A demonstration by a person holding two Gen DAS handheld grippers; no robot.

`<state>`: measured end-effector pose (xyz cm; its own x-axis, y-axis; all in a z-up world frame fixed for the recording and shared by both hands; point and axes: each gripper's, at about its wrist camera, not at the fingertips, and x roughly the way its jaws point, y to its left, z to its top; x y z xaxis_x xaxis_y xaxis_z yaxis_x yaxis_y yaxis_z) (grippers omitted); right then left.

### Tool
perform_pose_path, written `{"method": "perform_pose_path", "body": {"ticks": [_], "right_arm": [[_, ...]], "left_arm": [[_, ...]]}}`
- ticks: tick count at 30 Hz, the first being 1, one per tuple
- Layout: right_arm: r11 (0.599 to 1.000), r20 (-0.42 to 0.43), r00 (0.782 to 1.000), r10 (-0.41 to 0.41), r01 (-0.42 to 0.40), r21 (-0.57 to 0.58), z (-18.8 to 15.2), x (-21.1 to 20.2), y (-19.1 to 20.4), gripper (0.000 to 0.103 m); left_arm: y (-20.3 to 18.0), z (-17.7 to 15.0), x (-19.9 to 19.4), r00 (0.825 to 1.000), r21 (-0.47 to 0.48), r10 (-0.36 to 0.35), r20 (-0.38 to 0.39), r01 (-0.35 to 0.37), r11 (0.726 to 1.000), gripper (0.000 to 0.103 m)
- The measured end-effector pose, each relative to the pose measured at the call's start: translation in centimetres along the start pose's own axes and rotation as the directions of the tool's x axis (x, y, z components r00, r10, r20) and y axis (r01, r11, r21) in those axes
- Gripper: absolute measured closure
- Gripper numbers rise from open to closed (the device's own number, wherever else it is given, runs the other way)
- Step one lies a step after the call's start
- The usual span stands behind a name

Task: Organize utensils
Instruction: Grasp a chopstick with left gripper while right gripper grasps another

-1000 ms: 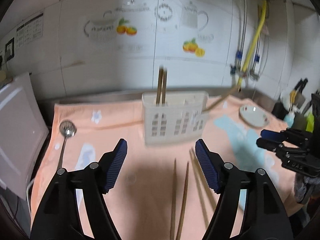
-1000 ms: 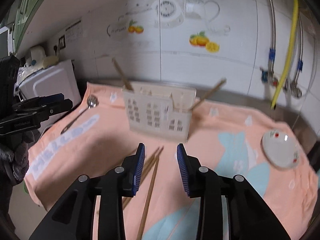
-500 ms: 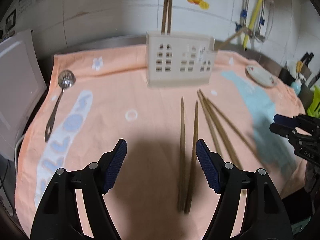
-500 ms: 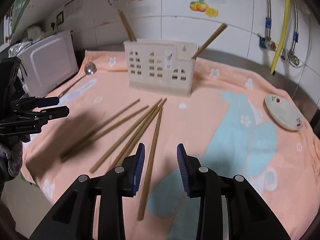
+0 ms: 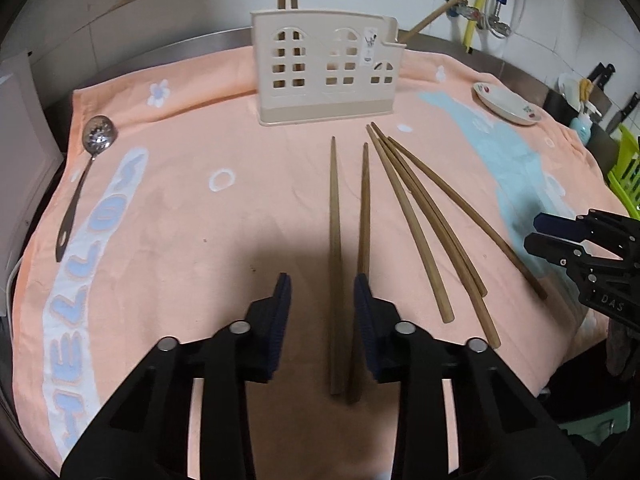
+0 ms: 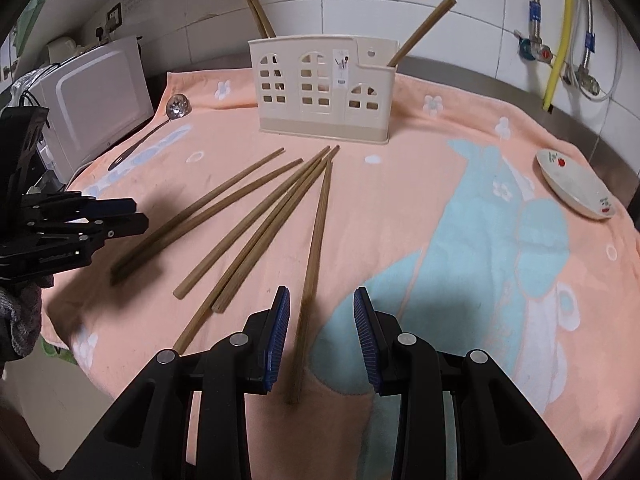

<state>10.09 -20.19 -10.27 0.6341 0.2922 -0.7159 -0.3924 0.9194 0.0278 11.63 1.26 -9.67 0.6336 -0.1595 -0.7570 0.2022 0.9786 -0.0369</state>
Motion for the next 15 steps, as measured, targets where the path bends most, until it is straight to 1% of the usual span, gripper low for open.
{"method": "perform_pose_path", "body": {"ticks": [2,8,13,15], "right_arm": [[1.0,-0.004,1.0,0.003,-0.003,0.007,-0.1,0.1,0.0,0.07],[1.0,-0.01,1.0,0.01,-0.01,0.016,-0.3,0.5,0.1,0.071],[1.0,-0.02,1.0,0.017,-0.017,0.025,-0.5,1.0,-0.1,0.073],[0.999,-0.025,0.999,0.02,-0.019,0.028,-0.6,1.2,-0.1,0.077]], "left_arm": [[-0.2,0.1,0.3,1.0,0.007,-0.006,-0.005,0.006,1.0,0.079],[-0.7,0.2,1.2,1.0,0.026,-0.015,-0.024,0.016,1.0,0.088],[-0.7,-0.1,1.8,0.999,0.032,-0.006,-0.041,0.007,0.999,0.09],[-0.5,-0.1,1.8,0.999,0.027,-0.011,-0.042,0.013,1.0,0.09]]}}
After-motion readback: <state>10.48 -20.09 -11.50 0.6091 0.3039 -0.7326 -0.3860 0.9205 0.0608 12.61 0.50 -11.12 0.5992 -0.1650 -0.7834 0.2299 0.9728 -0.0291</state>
